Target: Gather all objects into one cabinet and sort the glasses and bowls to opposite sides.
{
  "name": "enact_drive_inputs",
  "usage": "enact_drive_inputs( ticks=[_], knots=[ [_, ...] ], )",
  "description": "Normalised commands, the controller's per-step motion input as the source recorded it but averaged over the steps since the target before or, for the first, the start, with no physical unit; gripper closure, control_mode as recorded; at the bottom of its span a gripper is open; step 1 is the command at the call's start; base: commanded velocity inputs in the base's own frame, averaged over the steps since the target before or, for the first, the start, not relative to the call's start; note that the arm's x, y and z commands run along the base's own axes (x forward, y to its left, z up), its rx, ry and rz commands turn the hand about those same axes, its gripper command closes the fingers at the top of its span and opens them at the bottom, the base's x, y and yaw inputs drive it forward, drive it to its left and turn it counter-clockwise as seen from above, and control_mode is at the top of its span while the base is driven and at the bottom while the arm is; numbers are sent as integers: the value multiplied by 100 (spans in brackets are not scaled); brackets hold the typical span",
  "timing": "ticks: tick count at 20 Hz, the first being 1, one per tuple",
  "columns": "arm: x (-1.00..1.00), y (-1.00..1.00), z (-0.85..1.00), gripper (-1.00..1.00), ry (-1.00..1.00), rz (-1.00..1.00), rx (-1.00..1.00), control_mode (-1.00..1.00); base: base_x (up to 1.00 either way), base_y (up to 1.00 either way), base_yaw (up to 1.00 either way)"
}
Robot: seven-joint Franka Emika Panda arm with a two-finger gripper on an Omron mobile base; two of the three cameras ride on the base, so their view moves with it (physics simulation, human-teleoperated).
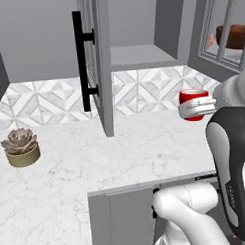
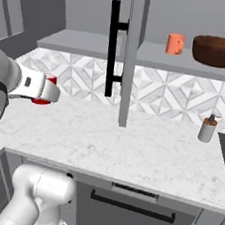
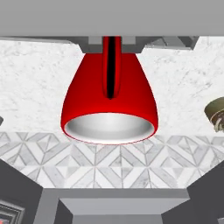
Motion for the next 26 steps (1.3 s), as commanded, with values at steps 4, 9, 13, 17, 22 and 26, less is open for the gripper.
enact_drive_inputs(
  ticks=[4,9,13,17,22,26],
  knots=[
    [0,0,0,100,0,0,0,100,-97,-31,0],
    [0,0,0,100,0,0,0,100,-86,-30,0],
    [0,0,0,100,0,0,0,100,-28,-59,-1],
    [0,0,0,100,0,0,0,100,2,-91,-2],
    [0,0,0,100,0,0,0,100,1,-97,-1],
    [0,0,0,100,0,0,0,100,0,-86,-2]
  ],
)
